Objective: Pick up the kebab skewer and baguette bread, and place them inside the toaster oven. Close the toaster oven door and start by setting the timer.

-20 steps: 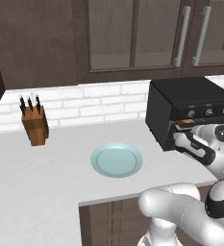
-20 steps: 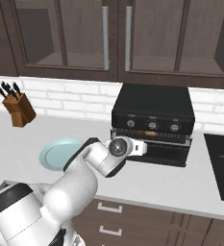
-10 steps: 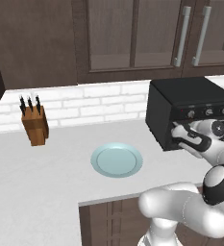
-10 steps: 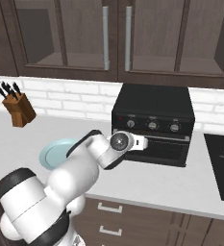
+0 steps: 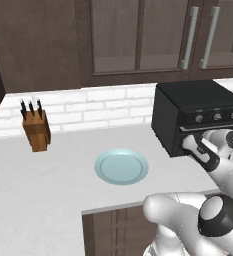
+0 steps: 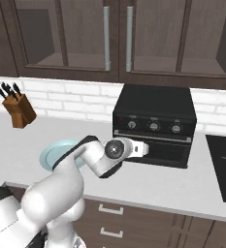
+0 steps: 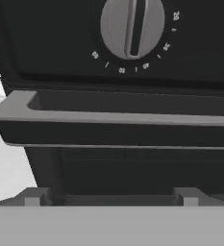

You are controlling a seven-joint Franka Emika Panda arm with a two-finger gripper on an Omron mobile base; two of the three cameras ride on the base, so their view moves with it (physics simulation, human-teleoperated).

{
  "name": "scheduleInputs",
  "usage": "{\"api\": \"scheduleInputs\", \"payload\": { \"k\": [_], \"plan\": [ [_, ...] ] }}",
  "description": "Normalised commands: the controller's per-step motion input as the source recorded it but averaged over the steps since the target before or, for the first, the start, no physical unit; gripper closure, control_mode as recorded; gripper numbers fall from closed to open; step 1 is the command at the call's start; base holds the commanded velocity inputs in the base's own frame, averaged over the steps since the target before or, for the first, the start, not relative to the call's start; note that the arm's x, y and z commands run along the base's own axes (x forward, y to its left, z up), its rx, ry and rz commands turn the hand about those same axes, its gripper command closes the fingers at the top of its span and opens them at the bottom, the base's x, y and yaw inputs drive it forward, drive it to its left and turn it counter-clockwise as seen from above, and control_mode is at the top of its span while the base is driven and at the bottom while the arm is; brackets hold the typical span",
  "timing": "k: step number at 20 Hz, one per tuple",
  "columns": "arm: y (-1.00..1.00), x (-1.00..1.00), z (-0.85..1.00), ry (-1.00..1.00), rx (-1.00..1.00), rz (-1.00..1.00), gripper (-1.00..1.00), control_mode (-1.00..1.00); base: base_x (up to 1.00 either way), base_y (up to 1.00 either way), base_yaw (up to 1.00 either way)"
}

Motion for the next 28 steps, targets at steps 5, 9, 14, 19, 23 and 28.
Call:
{"api": "scheduleInputs", "payload": {
  "k": [5, 9, 14, 19, 23, 28],
  "plan": [
    [-0.12, -0.51, 0.19, 0.0, 0.0, -0.03, -1.0, -1.0, 0.0, 0.0, 0.0],
    [-0.26, -0.51, 0.55, 0.0, 0.0, 0.0, -1.0, -1.0, 0.0, 0.0, 0.0],
    [-0.06, -0.21, 0.58, -0.04, 0.0, 0.0, -1.0, -1.0, 0.0, 0.0, 0.0],
    [0.01, -0.21, 0.07, -0.13, 0.0, 0.0, -1.0, -1.0, 0.0, 0.0, 0.0],
    [0.01, -0.03, 0.16, -0.22, 0.0, 0.0, -1.0, -1.0, 0.0, 0.0, 0.0],
    [0.0, 0.0, 0.25, -0.18, 0.0, 0.0, -1.0, -1.0, 0.0, 0.0, 0.0]
  ]
}}
